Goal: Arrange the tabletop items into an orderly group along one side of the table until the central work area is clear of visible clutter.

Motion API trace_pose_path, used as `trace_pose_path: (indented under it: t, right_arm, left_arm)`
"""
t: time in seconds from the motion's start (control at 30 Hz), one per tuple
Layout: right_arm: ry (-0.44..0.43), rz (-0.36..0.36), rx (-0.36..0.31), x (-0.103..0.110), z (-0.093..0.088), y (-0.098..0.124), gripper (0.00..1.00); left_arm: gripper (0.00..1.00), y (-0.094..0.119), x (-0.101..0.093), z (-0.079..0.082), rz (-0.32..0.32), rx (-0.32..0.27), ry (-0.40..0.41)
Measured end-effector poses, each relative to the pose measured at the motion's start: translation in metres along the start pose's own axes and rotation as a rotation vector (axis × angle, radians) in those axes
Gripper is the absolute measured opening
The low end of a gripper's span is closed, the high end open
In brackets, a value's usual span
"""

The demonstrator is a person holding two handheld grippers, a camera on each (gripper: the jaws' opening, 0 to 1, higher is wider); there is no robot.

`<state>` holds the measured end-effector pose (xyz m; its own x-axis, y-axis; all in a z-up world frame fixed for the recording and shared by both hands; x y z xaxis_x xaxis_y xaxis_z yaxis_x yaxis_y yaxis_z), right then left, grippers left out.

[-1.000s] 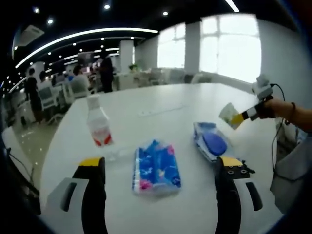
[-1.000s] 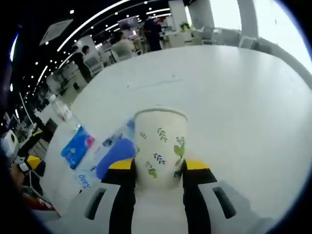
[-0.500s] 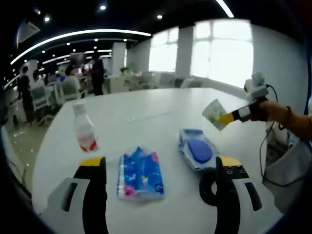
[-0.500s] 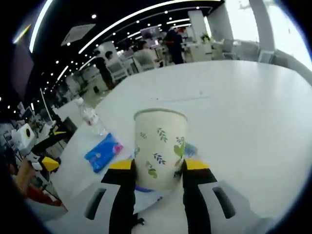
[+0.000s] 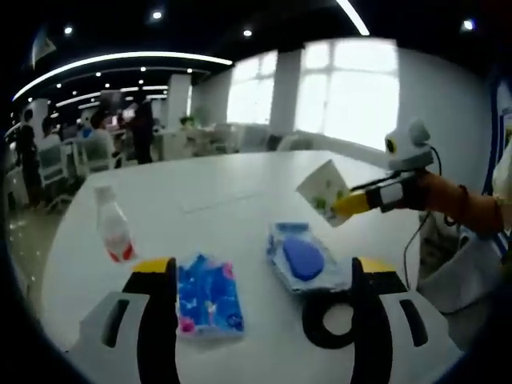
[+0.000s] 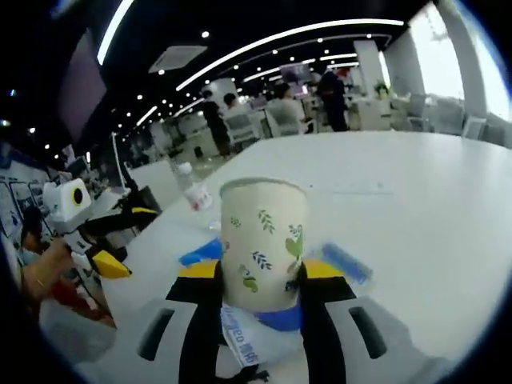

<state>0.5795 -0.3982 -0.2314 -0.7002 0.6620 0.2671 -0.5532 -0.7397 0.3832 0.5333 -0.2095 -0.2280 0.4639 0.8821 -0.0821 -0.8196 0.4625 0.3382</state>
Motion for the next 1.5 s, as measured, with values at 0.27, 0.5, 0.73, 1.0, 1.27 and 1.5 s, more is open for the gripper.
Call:
trace_pose_path:
  t: [0.27, 0.5, 0.73, 1.0, 1.27, 1.5]
  right_arm:
    - [0.071, 0.080, -0.043, 0.021, 0.008, -0.003, 0.37]
    - [0.134, 0.140, -0.081, 0.038, 0.012, -0.007, 0.37]
    - [0.161, 0.202, -0.110, 0.049, 0.013, -0.009, 0.37]
    - [0.227, 0.290, -0.141, 0.069, 0.014, -0.010, 0.37]
    - [0.275, 0.384, -0.145, 0.086, 0.009, -0.012, 0.37]
    - [0.328, 0.403, -0.137, 0.092, 0.008, -0.012, 0.37]
  left_arm:
    - [0.85, 0.001, -0.008, 0.012, -0.054, -0.044, 0.096]
    - [0.81, 0.001, -0.016, 0.018, -0.088, -0.068, 0.149]
    - [0.79, 0.000, -0.027, 0.025, -0.144, -0.104, 0.240]
    - [0.75, -0.001, -0.036, 0.026, -0.196, -0.131, 0.321]
    - [0.70, -0.001, -0.045, 0.028, -0.264, -0.156, 0.377]
    - [0.55, -0.001, -0.050, 0.026, -0.309, -0.156, 0.410]
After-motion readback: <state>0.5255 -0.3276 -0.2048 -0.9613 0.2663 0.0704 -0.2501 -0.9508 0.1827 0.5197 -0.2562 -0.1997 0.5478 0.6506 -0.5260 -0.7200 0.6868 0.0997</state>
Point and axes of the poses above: the point that each gripper's makers call its tool centre point, and the gripper's own axes: y roughly backward along the fingers, x roughly to its left, z roughly out of its top, the point moved 4 cm from there along y, roughly backward along the fingers, and after that the axes turned 7 degrees about z, right-handed, at the moved point
